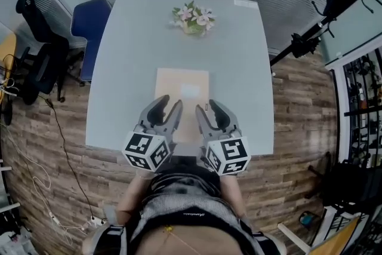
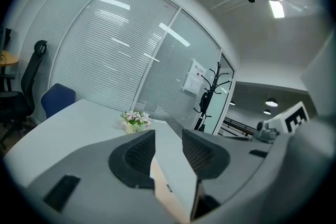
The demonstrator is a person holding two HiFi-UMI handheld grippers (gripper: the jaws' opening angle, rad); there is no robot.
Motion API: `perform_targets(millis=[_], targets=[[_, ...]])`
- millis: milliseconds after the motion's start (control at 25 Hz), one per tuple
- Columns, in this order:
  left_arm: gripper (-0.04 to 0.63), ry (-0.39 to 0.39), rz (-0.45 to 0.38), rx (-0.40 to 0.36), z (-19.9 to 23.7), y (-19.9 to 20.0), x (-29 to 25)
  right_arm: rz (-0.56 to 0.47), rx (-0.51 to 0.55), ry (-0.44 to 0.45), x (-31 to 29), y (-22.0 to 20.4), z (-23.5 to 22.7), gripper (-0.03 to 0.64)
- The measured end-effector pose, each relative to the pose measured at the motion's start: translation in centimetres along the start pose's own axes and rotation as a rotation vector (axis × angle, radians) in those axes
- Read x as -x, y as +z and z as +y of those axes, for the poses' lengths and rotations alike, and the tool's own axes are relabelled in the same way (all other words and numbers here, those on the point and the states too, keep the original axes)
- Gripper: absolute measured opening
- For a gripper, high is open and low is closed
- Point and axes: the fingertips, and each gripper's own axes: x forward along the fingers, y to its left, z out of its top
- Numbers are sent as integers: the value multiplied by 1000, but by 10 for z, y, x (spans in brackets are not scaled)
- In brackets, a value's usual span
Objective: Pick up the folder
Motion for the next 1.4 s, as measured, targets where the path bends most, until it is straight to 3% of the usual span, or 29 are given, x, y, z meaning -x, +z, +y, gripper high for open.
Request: perform_targets(millis=[400,840,1120,1240,1400], targets=[[137,-8,90,18,52,-19,-11,42,-10,-90,-34,-20,-3,163],[150,109,289,44,129,-107,-26,210,-107,-227,-64,-126,-62,184],[187,180,468,161,174,-180,-24,353,-275,-226,-79,-202,-84,232],[221,153,515,217,180,-207,-27,386,-392,-208,-84,-228,-89,259],[238,105,530,328,182,-229,-31,411,-466,-186,-88,-250,-90,287]])
